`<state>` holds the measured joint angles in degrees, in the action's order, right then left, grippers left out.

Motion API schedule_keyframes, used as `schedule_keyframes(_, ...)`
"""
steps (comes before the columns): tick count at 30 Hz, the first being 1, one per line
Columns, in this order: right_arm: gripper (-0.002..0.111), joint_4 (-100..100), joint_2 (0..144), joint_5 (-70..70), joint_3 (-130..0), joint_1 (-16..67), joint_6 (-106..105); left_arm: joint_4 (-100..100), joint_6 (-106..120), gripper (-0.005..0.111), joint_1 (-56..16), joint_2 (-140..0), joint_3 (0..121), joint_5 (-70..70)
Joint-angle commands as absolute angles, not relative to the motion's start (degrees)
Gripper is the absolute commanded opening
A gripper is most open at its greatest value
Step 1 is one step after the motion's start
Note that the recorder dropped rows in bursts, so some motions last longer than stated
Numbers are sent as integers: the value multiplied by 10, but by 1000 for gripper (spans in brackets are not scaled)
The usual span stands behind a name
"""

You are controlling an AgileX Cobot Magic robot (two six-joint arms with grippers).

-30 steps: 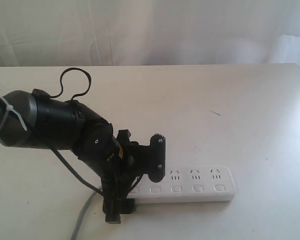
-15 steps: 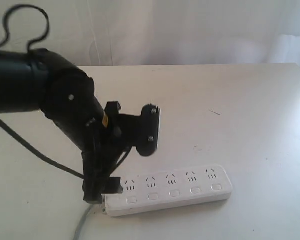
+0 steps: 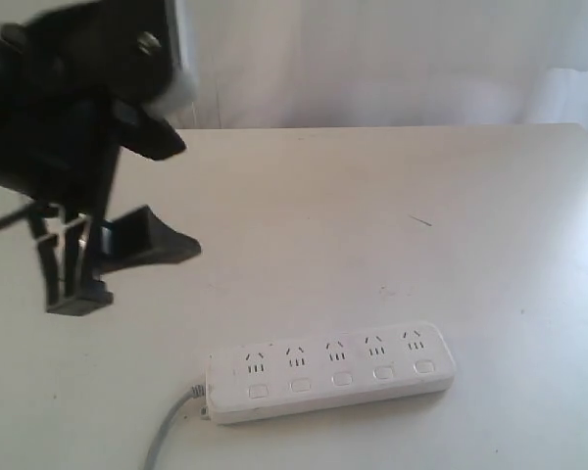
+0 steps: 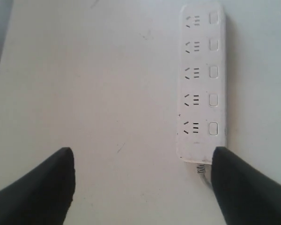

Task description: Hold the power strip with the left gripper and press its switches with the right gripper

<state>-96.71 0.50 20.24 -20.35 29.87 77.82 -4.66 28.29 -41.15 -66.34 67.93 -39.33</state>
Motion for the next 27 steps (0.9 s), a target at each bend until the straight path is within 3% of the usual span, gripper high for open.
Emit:
schedule_keyframes(1, 0, -927, 0, 244, -196, 300, 771, -53, 229, 70, -414, -569, 684, -435)
schedule_keyframes(11, 0, -877, 0, 242, -193, 300, 771, -85, 123, 64, -414, -396, 684, -541)
schedule_keyframes(20, 0, -866, 0, 257, -193, 300, 771, -102, 51, 41, -413, -258, 635, -586)
schedule_keyframes(27, 0, -870, 0, 282, -193, 300, 771, -87, 0, 13, -413, -193, 512, -454)
